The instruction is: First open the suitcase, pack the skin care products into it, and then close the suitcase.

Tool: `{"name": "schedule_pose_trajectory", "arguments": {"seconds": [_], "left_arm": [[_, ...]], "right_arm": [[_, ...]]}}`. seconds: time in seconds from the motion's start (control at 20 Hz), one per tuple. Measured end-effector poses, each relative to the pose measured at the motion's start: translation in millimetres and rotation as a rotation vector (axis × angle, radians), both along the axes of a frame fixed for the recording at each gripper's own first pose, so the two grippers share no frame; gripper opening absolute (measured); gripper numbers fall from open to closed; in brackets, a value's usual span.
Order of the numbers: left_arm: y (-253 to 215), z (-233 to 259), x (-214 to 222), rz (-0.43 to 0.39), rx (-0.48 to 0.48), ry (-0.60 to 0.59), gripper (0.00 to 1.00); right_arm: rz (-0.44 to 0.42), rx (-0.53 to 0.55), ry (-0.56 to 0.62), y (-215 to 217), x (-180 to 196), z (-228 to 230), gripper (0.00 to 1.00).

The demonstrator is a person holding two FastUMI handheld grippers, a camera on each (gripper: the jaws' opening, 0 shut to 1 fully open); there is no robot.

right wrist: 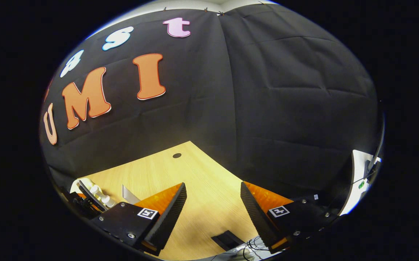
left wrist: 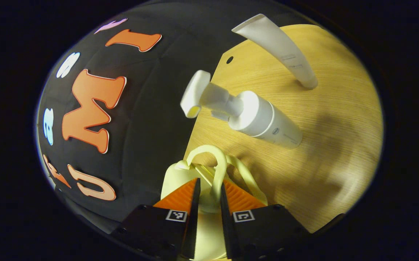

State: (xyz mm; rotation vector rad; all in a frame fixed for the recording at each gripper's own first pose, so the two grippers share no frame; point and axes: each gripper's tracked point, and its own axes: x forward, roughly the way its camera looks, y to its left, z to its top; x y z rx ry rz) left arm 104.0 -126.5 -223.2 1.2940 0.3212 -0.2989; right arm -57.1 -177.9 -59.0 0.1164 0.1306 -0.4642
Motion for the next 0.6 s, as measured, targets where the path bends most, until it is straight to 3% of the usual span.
{"name": "schedule_pose_trajectory", "arguments": {"seconds": [0.15, 0.2, 0.25, 0.6], "left_arm": [[0.6, 15.0, -9.9, -0.018, -0.051, -0.01, 0.25], [6.4, 17.7, 7.1, 0.0, -0.069, -0.028, 0.16], [6.8, 22.9, -16.1, -0.003, -0.11, -0.022, 0.03], [32.7, 93.3, 10.4, 0.159, -0.484, 0.018, 0.03]], "right_arm": [[0.007, -0.005, -0.006, 5.4, -0.7, 2.1, 0.95], [0.012, -0.006, -0.007, 9.0, -0.4, 3.2, 0.95], [0.016, -0.007, -0.011, 12.6, -0.4, 4.7, 0.95], [0.106, -0.032, -0.018, 60.1, 20.5, 17.1, 0.95]]}}
